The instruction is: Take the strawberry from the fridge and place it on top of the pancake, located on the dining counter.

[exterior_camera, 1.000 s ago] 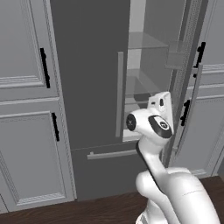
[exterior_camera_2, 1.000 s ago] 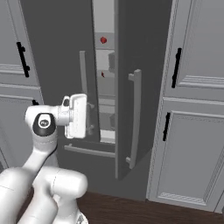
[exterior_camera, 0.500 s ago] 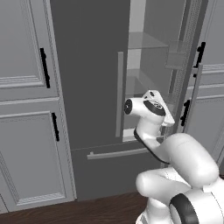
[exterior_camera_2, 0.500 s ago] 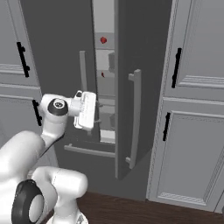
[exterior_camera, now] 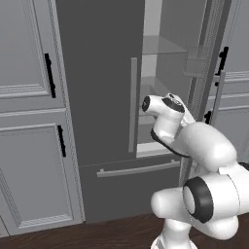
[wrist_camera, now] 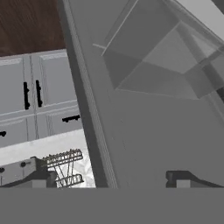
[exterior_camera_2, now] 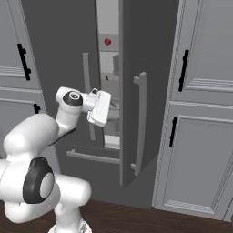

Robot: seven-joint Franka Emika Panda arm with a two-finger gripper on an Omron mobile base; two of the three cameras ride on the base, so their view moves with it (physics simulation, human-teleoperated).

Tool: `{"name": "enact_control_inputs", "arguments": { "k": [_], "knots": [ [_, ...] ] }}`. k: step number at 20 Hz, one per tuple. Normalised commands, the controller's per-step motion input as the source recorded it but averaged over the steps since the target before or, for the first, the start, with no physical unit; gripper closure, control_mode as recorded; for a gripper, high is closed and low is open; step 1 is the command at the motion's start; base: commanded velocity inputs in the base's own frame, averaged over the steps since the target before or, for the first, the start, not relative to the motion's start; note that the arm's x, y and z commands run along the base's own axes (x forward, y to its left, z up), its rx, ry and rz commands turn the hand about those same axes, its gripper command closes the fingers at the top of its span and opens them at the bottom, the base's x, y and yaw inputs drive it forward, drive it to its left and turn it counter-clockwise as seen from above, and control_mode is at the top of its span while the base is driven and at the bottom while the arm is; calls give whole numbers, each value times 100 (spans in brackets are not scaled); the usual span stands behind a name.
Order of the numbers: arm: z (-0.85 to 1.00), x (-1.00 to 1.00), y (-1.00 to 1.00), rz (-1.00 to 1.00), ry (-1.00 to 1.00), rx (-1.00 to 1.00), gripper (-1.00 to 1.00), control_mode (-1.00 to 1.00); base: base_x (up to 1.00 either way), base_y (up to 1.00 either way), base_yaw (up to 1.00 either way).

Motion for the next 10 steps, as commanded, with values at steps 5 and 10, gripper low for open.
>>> {"name": "enact_control_inputs", "arguments": {
  "k": [5,10],
  "knots": [
    [0,15,-43,0,18,0,-100,-100,0,0,0],
    [0,-10,-65,-8,21,0,-100,-100,0,0,0]
  ]
}}
